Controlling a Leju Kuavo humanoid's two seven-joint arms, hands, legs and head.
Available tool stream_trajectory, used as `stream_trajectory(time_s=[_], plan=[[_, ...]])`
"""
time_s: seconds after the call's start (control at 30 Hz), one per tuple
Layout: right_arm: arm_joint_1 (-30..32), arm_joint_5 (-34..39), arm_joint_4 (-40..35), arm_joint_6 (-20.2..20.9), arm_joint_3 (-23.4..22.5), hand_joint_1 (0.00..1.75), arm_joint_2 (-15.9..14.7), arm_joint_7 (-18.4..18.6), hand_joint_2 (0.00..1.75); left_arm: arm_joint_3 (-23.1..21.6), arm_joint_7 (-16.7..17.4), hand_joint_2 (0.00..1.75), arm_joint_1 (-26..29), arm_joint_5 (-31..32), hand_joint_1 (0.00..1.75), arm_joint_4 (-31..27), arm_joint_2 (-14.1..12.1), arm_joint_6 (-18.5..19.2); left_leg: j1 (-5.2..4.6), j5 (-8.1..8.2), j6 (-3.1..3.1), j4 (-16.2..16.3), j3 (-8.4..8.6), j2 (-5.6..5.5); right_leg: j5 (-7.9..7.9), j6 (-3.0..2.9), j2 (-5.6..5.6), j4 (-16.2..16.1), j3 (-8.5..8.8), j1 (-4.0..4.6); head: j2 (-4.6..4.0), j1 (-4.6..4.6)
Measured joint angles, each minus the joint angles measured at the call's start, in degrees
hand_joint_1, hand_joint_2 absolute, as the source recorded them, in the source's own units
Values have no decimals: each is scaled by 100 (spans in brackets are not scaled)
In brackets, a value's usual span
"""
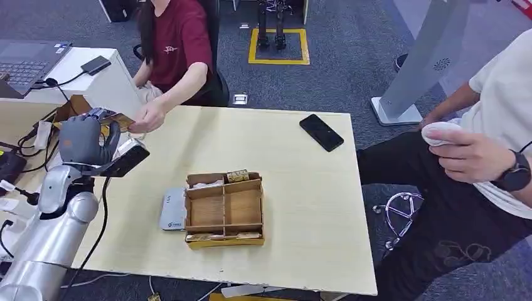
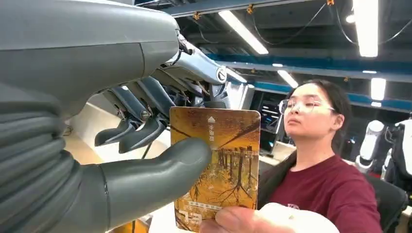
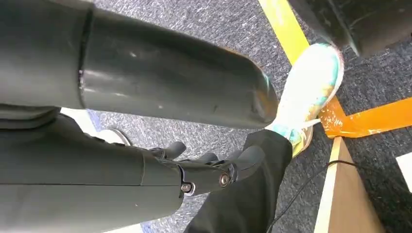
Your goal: Pass the card to the sensor for recognition and then transmit it.
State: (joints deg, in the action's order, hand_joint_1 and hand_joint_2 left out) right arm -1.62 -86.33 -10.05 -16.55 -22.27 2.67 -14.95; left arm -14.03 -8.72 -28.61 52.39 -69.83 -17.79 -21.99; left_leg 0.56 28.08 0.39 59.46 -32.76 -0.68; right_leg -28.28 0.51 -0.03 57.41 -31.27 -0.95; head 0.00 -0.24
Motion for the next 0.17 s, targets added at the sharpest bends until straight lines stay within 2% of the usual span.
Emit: stream_trajectory(time_s=[0.17], plan=[[-3,0,0,0,13,0,0,0,0,0,42,175,1,44,0,94,28,-96,0,0,0,0,0,-1,0,0,-1,0,0,1,0,0]])
